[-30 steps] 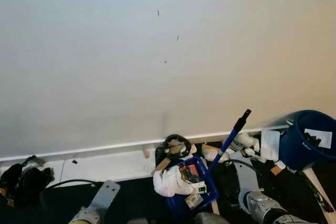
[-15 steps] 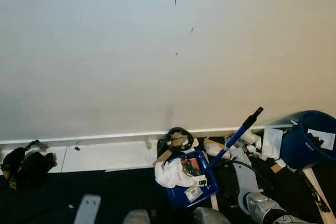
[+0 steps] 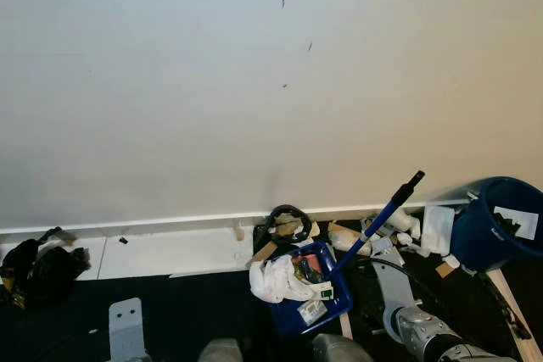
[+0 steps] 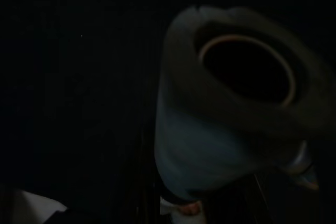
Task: Sweep floor
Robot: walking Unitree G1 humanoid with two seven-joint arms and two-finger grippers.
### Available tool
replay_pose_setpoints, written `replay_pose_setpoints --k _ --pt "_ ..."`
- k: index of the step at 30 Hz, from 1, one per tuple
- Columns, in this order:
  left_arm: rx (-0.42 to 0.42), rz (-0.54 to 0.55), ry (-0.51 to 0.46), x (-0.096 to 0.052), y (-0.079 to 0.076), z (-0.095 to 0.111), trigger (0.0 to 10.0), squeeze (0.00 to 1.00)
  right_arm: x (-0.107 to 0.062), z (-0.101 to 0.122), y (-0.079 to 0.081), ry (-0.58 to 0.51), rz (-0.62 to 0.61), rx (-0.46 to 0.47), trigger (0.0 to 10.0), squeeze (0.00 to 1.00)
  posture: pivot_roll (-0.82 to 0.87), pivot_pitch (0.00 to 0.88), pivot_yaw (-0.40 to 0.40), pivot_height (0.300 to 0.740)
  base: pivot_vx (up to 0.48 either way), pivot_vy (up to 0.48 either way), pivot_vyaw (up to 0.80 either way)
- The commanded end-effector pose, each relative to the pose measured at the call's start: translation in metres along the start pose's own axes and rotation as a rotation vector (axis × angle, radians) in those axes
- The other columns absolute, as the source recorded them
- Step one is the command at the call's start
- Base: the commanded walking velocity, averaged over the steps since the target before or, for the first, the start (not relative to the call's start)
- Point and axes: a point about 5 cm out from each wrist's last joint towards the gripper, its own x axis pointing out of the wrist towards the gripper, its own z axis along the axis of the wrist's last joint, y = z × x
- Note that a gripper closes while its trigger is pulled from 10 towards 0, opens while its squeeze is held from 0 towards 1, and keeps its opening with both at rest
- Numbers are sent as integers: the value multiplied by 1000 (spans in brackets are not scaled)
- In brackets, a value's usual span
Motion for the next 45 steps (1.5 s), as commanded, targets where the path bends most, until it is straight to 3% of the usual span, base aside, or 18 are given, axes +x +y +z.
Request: replay_pose_setpoints --k 1,6,7,9,13,18,25,41,44,45 --pt "-86 -40 -50 -1 -14 4 10000 0 0 0 -5 4 -9 -12 10000 0 167 0 -102 740 0 0 0" --pt "-135 -51 -111 -2 -16 8 10000 0 -1 1 -7 3 -12 -21 10000 0 160 0 -105 740 0 0 0" --pt "-139 -55 -219 -1 -21 38 10000 0 -1 1 -7 3 -13 -25 10000 0 159 0 -105 740 0 0 0" --pt "-147 -58 -361 -3 -27 77 10000 0 -1 0 -8 5 -15 -31 10000 0 157 0 -106 740 0 0 0" --pt "-160 -52 -422 -5 -28 90 10000 0 -1 -3 -8 11 -16 -37 10000 0 155 0 -106 740 0 0 0" --pt "-202 -74 -456 -6 -30 98 10000 0 -1 -10 -6 25 -14 -41 10000 0 153 0 -105 740 0 0 0" --pt "-191 -94 -462 -7 -33 101 10000 0 -1 -15 -7 38 -16 -42 10000 0 151 0 -101 740 0 0 0" --pt "-212 -16 -511 -8 -26 105 10000 0 -3 -24 -17 53 -29 -50 10000 0 151 0 -103 740 0 0 0" --pt "-77 -22 -488 -7 -30 104 10000 0 -4 -26 -20 57 -32 -50 10000 0 151 0 -99 740 0 0 0" --pt "-77 -22 -488 -7 -30 104 10000 0 -4 -26 -20 57 -32 -50 10000 0 151 0 -99 740 0 0 0"
